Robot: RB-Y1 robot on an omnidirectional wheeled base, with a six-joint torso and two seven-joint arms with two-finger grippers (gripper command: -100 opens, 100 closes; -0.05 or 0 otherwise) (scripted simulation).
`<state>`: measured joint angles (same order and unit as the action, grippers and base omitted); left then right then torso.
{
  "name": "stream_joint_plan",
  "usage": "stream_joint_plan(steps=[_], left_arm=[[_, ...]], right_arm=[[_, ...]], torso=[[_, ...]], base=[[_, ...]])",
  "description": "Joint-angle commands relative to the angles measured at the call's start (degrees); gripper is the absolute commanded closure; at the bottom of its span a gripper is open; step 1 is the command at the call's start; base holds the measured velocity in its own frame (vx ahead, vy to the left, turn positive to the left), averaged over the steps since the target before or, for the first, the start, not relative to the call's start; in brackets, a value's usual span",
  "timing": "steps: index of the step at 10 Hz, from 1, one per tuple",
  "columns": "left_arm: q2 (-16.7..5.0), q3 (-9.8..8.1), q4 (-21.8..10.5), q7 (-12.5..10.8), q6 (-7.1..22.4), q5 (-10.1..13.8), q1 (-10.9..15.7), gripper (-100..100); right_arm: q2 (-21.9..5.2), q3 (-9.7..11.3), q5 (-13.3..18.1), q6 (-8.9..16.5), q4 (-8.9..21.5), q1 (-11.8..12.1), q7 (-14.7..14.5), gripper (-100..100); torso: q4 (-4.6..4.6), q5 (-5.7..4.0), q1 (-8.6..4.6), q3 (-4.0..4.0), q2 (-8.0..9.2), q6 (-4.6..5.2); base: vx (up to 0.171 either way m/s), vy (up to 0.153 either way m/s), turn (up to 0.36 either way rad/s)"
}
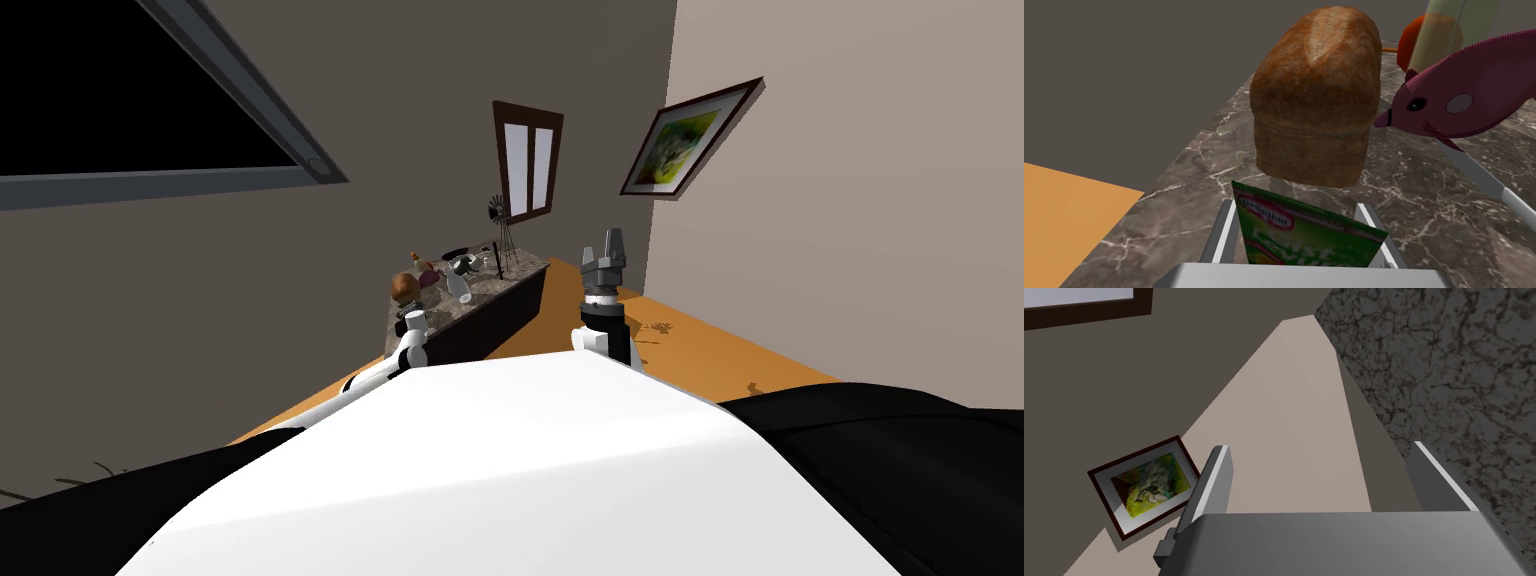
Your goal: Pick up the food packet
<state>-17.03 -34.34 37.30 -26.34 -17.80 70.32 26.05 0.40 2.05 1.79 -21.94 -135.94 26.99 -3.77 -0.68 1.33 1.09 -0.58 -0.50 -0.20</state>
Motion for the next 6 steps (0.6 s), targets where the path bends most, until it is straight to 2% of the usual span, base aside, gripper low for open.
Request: stream_joint_plan(steps=[1,2,3,5,6], left_arm=[[-0.32,2.24,-2.86,-0.84,-2.35,-0.43,2.12,100],[-0.64,4.82,-5.22,-1.50,-4.45,-1.01,4.35,100],[-0.64,5.36,-6.81,-1.50,-5.52,-1.01,5.51,100],[-0.79,5.52,-6.96,-2.26,-5.63,-1.19,5.39,100],[-0.75,5.46,-6.88,-1.87,-5.66,-1.15,5.40,0]], right_arm=[[0.00,0.00,0.00,0.00,0.00,0.00,0.00,0],[0.00,0.00,0.00,0.00,0.00,0.00,0.00,0],[0.00,0.00,0.00,0.00,0.00,0.00,0.00,0],[0.00,0.01,0.00,0.00,0.00,0.00,0.00,0],[0.00,0.01,0.00,0.00,0.00,0.00,0.00,0]], torso=[[0.00,0.00,0.00,0.00,0.00,0.00],[-0.01,0.00,-0.01,0.00,0.01,0.00],[-0.01,-0.04,-0.01,0.02,0.04,-0.03],[-0.02,-0.02,-0.11,-0.04,-0.07,0.01],[-0.04,-0.01,-0.13,-0.09,-0.17,0.00]], base=[[-0.082,0.041,0.062],[-0.090,0.043,0.116],[-0.082,0.041,0.047],[-0.026,0.015,-0.009],[0.000,0.000,0.000]])
